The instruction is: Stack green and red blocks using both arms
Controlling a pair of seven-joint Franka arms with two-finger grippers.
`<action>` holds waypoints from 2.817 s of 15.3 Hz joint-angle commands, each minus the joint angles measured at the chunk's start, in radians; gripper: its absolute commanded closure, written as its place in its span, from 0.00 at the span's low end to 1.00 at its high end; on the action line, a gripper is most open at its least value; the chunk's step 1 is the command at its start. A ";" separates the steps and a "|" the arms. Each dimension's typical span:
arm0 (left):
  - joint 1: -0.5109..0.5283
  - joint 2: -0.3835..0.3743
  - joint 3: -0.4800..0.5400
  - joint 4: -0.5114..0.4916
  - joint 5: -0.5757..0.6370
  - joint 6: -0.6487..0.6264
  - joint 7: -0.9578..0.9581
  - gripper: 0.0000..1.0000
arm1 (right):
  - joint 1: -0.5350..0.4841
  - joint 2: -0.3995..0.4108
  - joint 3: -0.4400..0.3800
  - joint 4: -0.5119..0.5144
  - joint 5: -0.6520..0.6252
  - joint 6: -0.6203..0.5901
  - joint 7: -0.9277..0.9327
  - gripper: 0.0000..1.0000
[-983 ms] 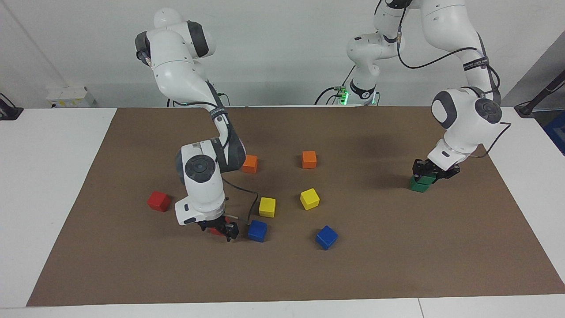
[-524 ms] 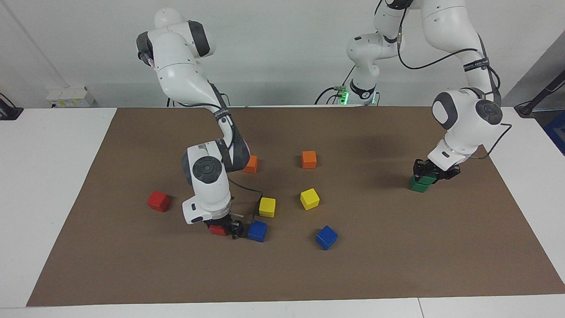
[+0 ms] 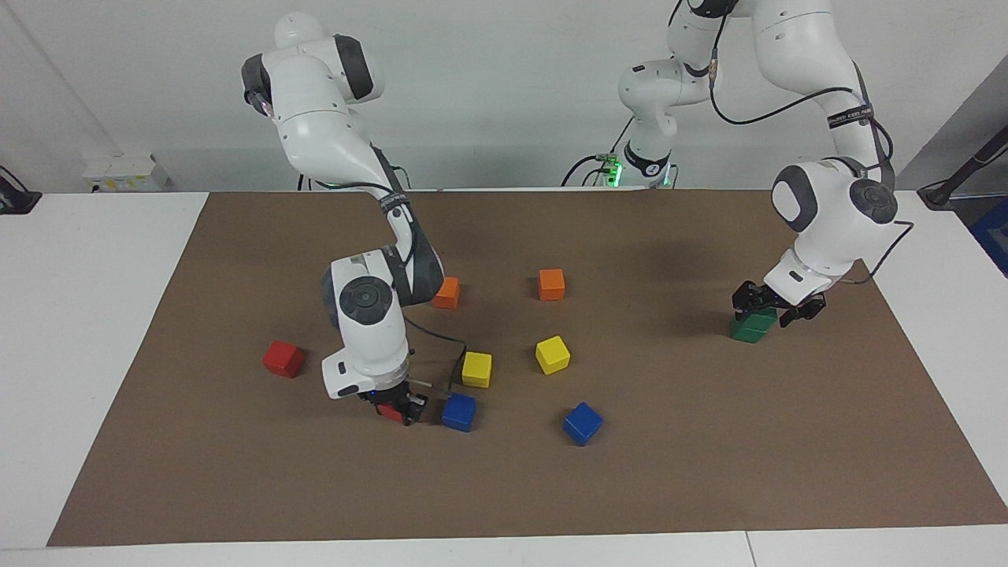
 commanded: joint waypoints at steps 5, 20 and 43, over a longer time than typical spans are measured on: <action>0.002 -0.108 0.006 0.163 -0.011 -0.336 -0.044 0.00 | -0.150 -0.191 0.015 -0.042 0.046 -0.289 -0.306 1.00; -0.081 -0.224 0.085 0.198 -0.013 -0.477 -0.215 0.00 | -0.342 -0.388 0.012 -0.412 0.094 -0.087 -0.408 1.00; -0.116 -0.193 0.033 0.344 -0.002 -0.609 -0.363 0.00 | -0.305 -0.440 0.015 -0.348 0.085 -0.184 -0.334 0.00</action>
